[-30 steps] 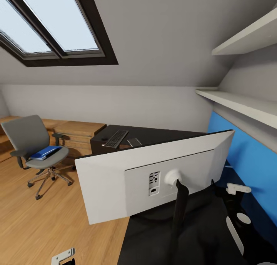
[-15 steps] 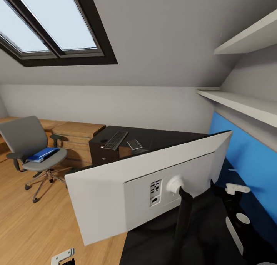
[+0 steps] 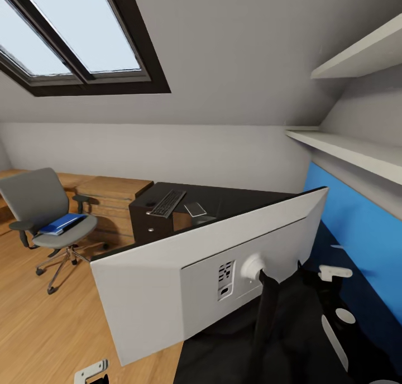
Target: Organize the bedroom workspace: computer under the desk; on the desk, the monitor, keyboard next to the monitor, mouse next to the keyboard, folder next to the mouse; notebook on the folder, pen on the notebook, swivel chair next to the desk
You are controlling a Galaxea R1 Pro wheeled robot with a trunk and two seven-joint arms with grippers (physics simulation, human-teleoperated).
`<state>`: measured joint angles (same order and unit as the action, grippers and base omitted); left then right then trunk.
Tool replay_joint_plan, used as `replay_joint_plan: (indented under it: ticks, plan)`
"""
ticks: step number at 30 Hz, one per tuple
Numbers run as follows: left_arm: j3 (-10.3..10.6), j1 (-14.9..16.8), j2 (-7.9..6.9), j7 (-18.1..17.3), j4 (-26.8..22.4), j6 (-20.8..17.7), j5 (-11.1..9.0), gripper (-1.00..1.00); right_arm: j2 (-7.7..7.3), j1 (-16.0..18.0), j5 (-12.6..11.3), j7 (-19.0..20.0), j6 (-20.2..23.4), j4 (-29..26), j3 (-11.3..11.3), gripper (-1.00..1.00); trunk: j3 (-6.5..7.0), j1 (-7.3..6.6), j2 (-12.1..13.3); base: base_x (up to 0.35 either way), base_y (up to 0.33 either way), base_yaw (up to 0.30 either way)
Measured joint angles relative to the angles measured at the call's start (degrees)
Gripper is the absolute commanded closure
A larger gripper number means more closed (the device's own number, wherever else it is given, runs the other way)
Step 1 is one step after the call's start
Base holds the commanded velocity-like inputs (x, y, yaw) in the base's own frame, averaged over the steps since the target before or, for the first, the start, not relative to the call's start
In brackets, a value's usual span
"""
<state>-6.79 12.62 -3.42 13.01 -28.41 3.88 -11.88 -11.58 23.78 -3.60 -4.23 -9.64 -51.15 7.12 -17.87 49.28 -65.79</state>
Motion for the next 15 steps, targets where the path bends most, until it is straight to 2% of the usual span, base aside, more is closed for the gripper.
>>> replay_joint_plan:
  ticks: [3,8,15]
  plan:
    - [0.0,0.0,0.0,0.0,0.0,0.0,0.0,-1.0,0.0,0.0,0.01,0.02,0.0,0.42,-0.62,-1.0,0.0,0.0,0.0,0.0,0.0,0.0]
    - [0.0,0.0,0.06,0.0,0.0,0.0,0.0,-1.0,0.01,0.0,-0.02,0.11,0.0,0.81,-4.05,-1.0,0.0,0.0,0.0,0.0,0.0,0.0]
    - [0.0,0.0,0.08,0.0,0.0,0.0,0.0,-1.0,0.0,0.0,-0.15,0.94,0.07,0.87,-4.54,-1.0,0.0,0.0,0.0,0.0,0.0,0.0]
